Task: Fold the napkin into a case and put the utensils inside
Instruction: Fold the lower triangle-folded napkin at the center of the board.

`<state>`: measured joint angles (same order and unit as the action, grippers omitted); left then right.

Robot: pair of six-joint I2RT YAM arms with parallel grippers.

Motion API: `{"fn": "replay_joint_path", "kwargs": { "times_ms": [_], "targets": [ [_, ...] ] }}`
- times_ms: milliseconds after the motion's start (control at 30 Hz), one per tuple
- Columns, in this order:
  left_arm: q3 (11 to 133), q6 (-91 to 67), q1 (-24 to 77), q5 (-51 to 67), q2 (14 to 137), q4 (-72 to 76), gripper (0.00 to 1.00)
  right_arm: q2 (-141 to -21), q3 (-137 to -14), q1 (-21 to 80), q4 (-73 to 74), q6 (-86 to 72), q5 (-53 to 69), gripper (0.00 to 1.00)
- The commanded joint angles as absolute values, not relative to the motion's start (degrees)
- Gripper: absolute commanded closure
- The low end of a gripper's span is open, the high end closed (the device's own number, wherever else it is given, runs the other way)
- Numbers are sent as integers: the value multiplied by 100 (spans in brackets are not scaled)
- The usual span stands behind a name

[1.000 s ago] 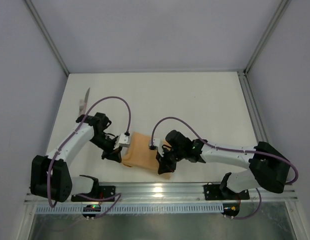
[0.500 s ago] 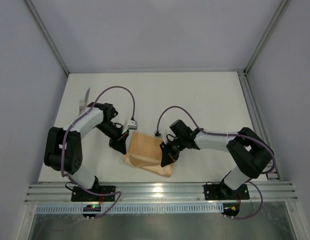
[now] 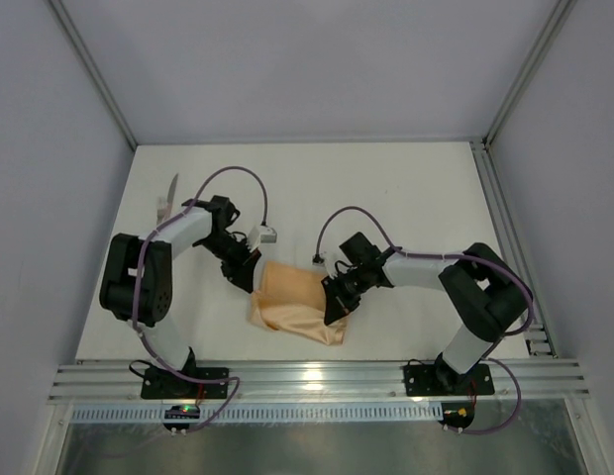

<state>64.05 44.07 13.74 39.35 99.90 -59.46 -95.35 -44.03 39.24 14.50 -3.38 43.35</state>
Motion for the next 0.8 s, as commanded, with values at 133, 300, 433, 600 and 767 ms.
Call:
{"fn": "replay_joint_path", "kwargs": {
  "times_ms": [133,300,433,600,767],
  "targets": [
    [6618,4043,1345,3990,10029,-5695,69,-9756,-4649,3902,1705,-439,4175,97],
    [6785,4111,1248,4394,9581,-5773,65,-9844,-4711,3894,1705,-466,4210,97],
    [6636,5359,1248,4422,9115,-6379,53,-9835,-4755,3850,1758,-448,4166,97],
    [6434,5643,1476,4123,8588,-6513,30,-9905,-4834,3832,1775,-466,4184,97],
    [5943,5021,2056,3745,8534,-5673,1,-9984,-4887,3823,1828,-387,4175,97]
  ]
}}
